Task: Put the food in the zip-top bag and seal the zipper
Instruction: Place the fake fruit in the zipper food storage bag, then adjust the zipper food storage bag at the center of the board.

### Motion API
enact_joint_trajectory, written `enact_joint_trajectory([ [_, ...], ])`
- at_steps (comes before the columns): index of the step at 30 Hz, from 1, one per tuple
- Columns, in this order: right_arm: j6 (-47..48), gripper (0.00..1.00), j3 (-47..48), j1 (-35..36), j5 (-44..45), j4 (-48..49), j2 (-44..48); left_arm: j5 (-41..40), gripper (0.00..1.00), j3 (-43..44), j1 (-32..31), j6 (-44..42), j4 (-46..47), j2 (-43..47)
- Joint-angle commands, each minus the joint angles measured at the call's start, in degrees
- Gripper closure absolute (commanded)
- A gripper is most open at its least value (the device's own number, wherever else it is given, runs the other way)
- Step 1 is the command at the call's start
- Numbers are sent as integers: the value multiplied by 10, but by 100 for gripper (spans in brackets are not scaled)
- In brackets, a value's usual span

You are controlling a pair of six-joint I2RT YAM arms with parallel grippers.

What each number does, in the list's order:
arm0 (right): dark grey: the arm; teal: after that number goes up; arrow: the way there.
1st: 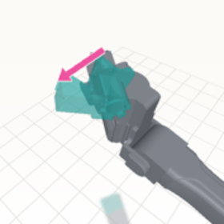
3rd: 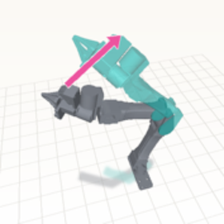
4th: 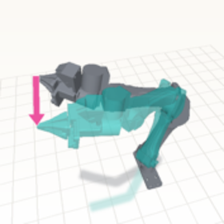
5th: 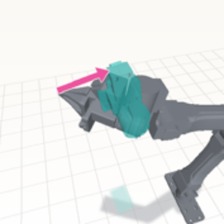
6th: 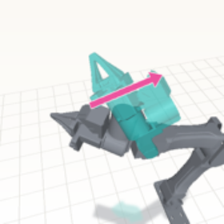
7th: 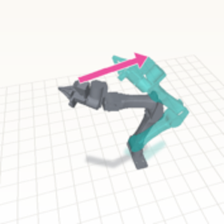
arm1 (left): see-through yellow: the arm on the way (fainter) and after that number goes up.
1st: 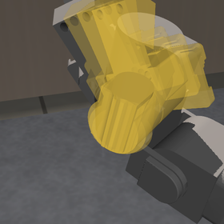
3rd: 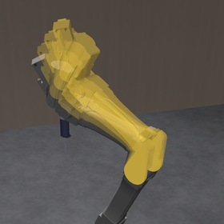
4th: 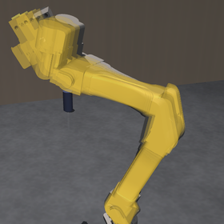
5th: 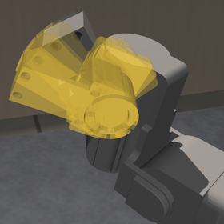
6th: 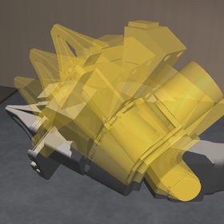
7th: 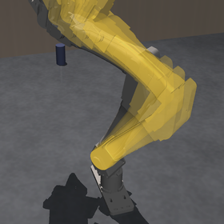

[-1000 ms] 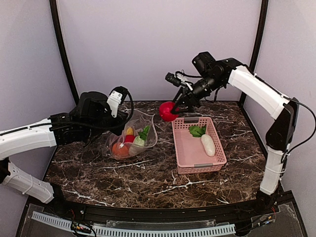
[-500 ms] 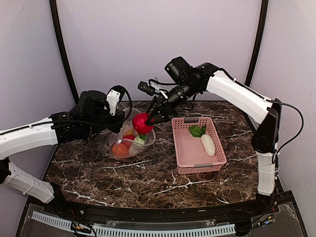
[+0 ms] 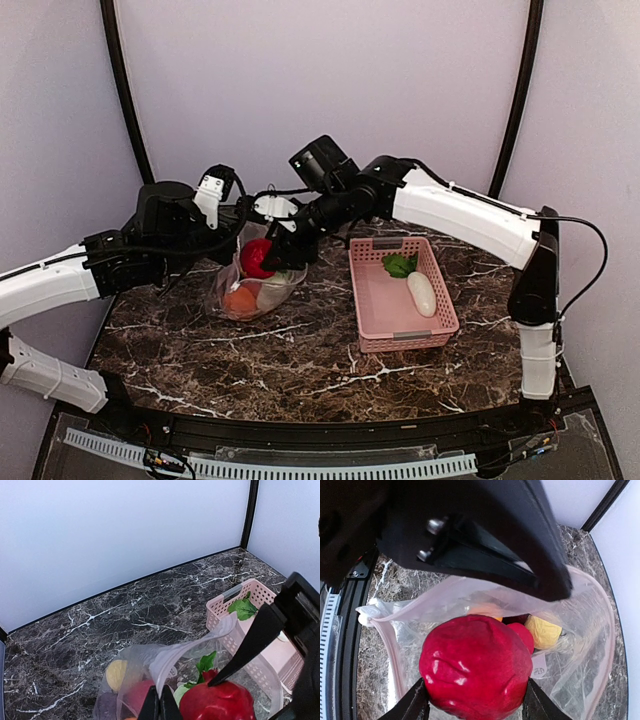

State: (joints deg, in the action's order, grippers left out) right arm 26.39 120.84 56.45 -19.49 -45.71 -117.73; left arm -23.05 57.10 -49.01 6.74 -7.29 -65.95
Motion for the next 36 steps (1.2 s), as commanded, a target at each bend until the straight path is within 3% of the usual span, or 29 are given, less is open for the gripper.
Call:
enact_joint_trajectory([
  [1, 19, 46, -2, 26, 108, 70, -4, 3, 99, -10, 3, 14, 23, 25],
  [7, 12, 29, 5, 33, 128, 77, -13, 8, 99, -10, 3, 17, 25, 32],
  [12, 19, 24, -6, 33, 98, 66, 7, 10, 99, -10, 8, 19, 25, 32],
  [15, 34, 24, -17, 30, 53, 41, 29, 12, 99, -12, 14, 19, 26, 30],
  [19, 95, 30, -20, 20, -76, -42, 58, 23, 99, -9, 23, 23, 23, 22],
  [22, 131, 33, -24, 21, -108, -84, 67, 36, 99, -6, 29, 24, 21, 19],
  [36, 158, 42, -22, 42, 43, -106, 7, 65, 99, 2, 36, 27, 9, 9],
])
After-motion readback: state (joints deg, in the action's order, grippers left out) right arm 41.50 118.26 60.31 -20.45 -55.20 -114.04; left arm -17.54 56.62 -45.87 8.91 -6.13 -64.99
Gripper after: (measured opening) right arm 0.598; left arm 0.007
